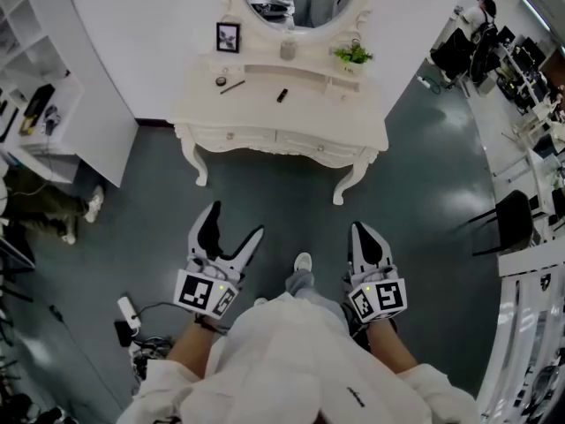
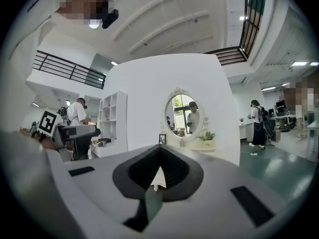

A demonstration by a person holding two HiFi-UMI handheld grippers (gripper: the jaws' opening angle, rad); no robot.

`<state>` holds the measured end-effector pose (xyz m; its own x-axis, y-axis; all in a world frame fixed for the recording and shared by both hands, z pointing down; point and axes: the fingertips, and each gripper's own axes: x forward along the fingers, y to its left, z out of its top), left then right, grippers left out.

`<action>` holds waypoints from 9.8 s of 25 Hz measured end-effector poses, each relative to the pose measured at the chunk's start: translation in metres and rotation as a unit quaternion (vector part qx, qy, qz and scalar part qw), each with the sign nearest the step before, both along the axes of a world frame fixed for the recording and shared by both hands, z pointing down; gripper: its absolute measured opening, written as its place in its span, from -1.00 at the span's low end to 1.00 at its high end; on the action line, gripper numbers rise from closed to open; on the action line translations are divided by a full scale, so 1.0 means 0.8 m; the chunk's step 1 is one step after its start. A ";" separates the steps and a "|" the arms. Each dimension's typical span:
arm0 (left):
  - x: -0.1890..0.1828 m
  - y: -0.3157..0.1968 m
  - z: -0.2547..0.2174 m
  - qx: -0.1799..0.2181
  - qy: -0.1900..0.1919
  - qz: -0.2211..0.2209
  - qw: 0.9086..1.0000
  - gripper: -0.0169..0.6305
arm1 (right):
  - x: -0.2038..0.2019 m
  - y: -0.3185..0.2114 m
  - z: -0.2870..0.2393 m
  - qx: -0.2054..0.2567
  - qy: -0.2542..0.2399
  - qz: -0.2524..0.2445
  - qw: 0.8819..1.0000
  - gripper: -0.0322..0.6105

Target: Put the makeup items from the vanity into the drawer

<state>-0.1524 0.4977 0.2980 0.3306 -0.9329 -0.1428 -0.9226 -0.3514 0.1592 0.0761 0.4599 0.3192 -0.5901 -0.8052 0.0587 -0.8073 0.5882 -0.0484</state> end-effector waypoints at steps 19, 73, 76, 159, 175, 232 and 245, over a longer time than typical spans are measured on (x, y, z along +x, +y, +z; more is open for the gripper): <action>0.095 -0.251 -0.012 -0.007 -0.021 -0.032 0.999 0.22 | 0.040 -0.238 0.007 -0.014 -0.026 -0.094 0.995 -0.85; -0.019 -0.764 0.160 -0.118 -0.023 0.051 0.991 0.22 | -0.158 -0.695 0.109 -0.084 0.017 -0.091 0.992 -0.85; -0.019 -0.775 0.175 -0.132 -0.019 0.045 0.990 0.22 | -0.171 -0.702 0.123 -0.096 0.021 -0.104 0.990 -0.85; -0.028 -0.844 0.476 -0.429 -0.178 -0.030 0.885 -0.40 | -0.195 -0.772 0.371 -0.301 -0.017 -0.128 0.945 -0.85; 0.003 -0.853 0.439 -0.399 -0.173 -0.022 0.900 -0.60 | -0.154 -0.780 0.337 -0.277 -0.025 -0.111 0.954 -0.85; 0.307 -0.951 0.362 -0.368 -0.137 0.069 0.917 -0.59 | 0.093 -0.879 0.288 -0.239 -0.038 0.010 0.970 -0.85; 0.303 -0.953 0.368 -0.371 -0.134 0.074 0.916 -0.18 | 0.098 -0.873 0.289 -0.243 -0.042 0.009 0.969 -0.85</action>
<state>0.0896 -0.2649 0.5921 0.3914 -0.6828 0.6169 -0.9147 -0.3622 0.1795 0.1548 -0.2387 0.5502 -0.5951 -0.7051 0.3856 -0.7986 0.4651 -0.3819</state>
